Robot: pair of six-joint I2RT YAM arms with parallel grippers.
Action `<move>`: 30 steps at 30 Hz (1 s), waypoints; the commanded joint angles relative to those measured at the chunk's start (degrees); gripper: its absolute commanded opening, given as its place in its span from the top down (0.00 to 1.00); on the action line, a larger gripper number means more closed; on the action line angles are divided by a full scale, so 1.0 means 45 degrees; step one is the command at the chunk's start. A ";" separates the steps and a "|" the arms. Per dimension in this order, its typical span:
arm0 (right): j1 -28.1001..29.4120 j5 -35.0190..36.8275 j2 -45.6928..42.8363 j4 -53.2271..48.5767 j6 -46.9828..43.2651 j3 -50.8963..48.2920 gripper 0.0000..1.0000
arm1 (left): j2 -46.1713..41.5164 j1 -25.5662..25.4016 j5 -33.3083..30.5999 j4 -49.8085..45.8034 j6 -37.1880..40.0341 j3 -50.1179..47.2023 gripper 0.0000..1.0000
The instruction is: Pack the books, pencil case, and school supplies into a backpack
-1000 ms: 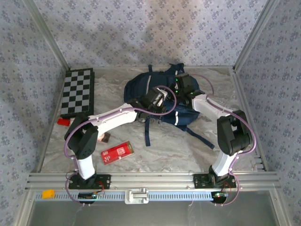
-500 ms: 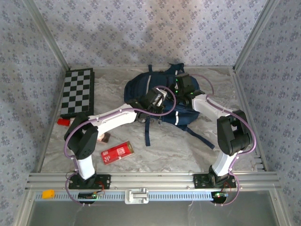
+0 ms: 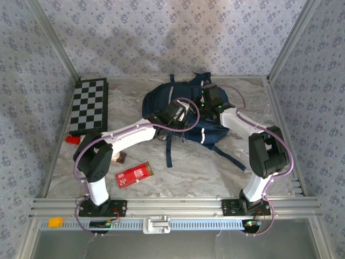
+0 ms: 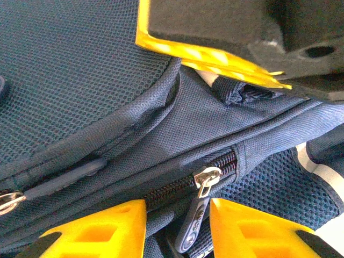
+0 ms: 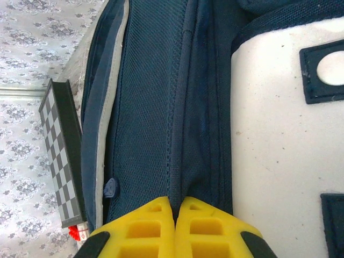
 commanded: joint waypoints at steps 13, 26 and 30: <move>0.0254 -0.0661 -0.0197 0.1018 -0.0009 0.0992 1.00 | -0.0156 -0.0153 0.0249 0.1103 -0.0690 -0.1654 0.63; 0.0274 -0.0700 -0.0247 0.1000 -0.0029 0.1006 1.00 | -0.0954 -0.0260 -0.0940 0.3524 -0.0931 -0.3681 0.61; 0.0330 -0.0654 -0.0296 0.1132 0.0024 0.0957 1.00 | -0.0639 -0.0244 -0.1032 0.4048 -0.0737 -0.3450 0.60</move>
